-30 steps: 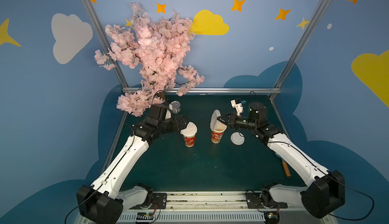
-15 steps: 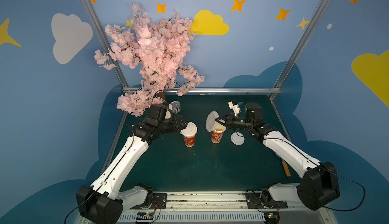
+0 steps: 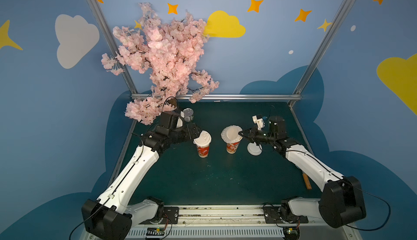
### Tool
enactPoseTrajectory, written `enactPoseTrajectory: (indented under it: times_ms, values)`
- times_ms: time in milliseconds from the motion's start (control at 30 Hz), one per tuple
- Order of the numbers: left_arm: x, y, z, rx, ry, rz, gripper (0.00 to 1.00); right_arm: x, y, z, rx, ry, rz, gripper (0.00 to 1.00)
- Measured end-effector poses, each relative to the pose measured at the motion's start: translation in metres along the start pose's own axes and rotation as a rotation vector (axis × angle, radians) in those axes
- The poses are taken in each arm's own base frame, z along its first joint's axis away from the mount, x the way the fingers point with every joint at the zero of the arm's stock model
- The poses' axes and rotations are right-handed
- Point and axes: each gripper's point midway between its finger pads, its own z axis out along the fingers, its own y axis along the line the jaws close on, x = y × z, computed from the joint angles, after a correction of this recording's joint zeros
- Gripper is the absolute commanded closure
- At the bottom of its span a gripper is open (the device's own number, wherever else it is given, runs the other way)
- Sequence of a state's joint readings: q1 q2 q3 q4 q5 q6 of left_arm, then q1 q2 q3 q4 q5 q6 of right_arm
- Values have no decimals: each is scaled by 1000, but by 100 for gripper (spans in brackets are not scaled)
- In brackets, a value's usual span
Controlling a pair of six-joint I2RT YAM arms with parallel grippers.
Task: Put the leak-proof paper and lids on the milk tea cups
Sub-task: Place the leak-proof paper at the cup.
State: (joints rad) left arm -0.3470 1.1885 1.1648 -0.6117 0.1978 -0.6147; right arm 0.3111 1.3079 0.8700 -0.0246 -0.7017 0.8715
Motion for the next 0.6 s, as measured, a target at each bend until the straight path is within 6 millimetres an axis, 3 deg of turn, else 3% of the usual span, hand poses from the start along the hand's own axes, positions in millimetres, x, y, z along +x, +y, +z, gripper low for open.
enactPoseTrajectory:
  times_ms: [300,600]
  values:
    - [1,-2,0,9,6,-2,0,-9,-11,-9,15,-30,5,100]
    - [1,-2,1,11,7,-2,0,-5,-20,-11,25,-16,6,100]
